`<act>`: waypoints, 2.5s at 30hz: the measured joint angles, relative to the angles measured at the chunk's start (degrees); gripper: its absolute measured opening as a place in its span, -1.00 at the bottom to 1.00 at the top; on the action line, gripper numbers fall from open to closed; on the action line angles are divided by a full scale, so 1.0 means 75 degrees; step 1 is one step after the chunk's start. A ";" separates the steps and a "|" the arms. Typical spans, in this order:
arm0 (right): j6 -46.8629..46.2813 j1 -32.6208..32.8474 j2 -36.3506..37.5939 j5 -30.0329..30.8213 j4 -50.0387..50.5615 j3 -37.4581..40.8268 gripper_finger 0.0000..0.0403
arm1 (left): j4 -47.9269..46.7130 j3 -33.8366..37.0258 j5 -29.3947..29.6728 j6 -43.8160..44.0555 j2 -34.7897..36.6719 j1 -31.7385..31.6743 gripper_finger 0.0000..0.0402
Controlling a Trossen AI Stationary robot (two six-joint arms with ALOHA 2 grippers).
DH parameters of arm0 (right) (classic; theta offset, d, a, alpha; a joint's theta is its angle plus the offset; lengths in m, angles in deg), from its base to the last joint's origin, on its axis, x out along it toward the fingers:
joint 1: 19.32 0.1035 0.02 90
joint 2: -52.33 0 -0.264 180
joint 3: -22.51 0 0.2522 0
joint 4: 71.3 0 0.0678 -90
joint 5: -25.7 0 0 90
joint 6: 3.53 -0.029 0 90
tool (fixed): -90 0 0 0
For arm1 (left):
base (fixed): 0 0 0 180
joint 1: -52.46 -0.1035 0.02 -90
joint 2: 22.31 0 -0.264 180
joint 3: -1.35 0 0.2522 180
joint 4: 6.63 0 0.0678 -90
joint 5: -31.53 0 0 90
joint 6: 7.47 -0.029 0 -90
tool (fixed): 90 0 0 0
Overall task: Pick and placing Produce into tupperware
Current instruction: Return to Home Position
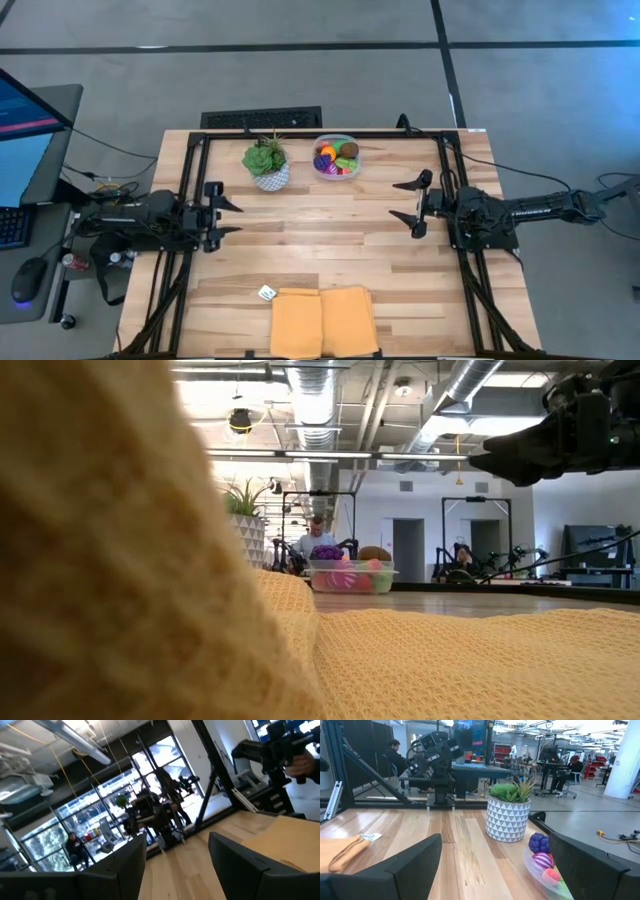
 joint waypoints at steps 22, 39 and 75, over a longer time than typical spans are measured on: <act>0.0419 0.0192 0.0006 -0.0002 -0.0107 0.0000 0.94 | -0.1225 0.0006 0.1589 0.0600 0.0000 -0.0003 0.03; 0.1167 0.0606 0.0787 0.0213 -0.0178 0.0003 0.94 | -0.1085 0.0007 0.1556 0.0632 0.0000 -0.0003 0.03; 0.0426 0.0603 0.3091 0.0223 0.2895 0.0000 0.94 | -0.1228 0.0012 0.1600 0.0815 0.0002 0.0000 0.03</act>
